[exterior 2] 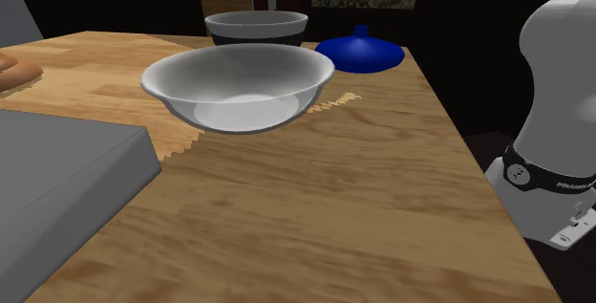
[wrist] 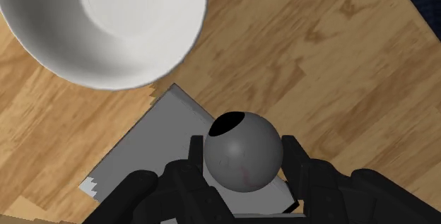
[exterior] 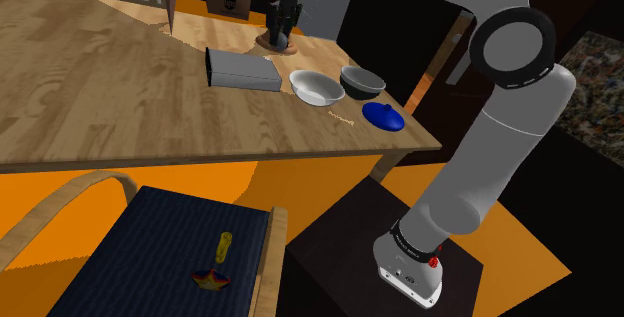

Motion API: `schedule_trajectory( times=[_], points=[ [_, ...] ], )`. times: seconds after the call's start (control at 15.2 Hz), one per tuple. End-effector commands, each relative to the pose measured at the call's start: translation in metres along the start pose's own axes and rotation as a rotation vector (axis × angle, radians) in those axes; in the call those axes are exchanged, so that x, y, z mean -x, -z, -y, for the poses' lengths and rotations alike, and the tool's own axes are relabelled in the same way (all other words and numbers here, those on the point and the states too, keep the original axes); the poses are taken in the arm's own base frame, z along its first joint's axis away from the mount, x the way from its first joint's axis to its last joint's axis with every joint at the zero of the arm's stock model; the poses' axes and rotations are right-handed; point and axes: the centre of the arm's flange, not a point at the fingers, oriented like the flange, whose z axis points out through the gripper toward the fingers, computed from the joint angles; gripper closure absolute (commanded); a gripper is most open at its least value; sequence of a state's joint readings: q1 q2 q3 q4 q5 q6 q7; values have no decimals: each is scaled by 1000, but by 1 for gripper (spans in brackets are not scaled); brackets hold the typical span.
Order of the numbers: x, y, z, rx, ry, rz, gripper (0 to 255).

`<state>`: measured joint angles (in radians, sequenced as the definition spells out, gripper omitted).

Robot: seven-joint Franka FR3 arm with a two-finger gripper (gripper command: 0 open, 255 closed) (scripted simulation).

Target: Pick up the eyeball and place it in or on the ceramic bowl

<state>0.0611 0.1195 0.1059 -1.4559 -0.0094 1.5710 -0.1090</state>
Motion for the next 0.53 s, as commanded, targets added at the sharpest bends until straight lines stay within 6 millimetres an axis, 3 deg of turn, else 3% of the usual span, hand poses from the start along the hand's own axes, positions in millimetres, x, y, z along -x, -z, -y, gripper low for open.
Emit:
schedule_trajectory(
  times=[0.0, 0.46],
  points=[
    [15, -1, -23, -1, 1, 0, 255],
    [65, 1, -101, -1, 1, 0, 255]
  ],
)
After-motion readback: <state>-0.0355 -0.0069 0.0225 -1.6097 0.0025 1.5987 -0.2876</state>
